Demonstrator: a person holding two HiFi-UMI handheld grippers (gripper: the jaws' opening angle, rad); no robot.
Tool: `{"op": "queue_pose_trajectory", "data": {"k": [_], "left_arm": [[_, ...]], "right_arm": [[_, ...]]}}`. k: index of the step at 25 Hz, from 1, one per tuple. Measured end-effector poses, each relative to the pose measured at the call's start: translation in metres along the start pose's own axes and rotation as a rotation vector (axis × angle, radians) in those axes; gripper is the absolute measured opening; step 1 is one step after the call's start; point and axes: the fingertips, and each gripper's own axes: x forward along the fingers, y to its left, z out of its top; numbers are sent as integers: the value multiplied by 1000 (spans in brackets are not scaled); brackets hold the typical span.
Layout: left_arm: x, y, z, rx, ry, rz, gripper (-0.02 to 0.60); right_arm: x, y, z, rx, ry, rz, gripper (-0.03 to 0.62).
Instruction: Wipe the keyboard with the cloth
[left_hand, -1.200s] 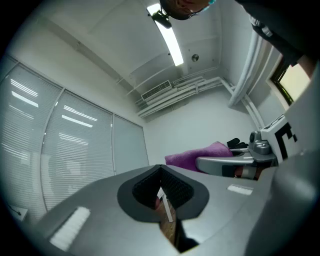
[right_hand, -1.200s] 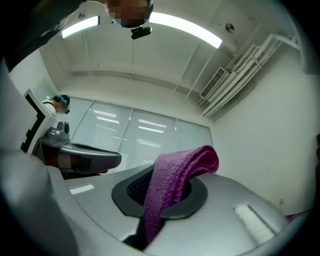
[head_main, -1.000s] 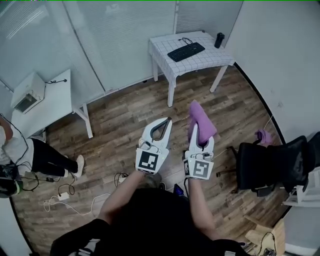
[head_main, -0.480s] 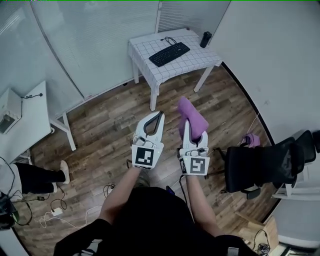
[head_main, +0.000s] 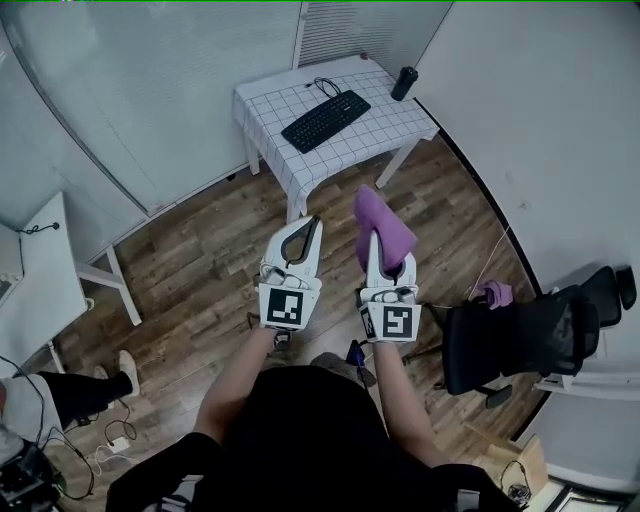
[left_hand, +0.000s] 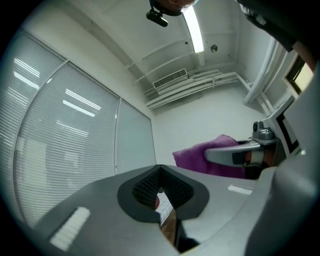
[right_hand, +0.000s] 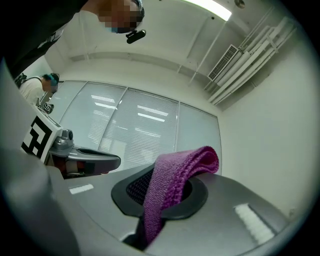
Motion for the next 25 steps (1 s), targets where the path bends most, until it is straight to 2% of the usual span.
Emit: {"op": "queue_pose_trajectory", "data": {"k": [6, 11, 16, 25], "left_arm": [[50, 4, -19, 10, 19, -38, 0], [101, 11, -41, 41, 49, -31, 0], [166, 28, -71, 99, 69, 31, 0], [292, 49, -104, 101, 169, 185, 0]], "right_arm": [[35, -39, -25, 24, 31, -49, 43], [79, -77, -53, 59, 36, -44, 44], [140, -120, -88, 102, 32, 3, 43], [260, -222, -137, 159, 74, 156, 44]]}}
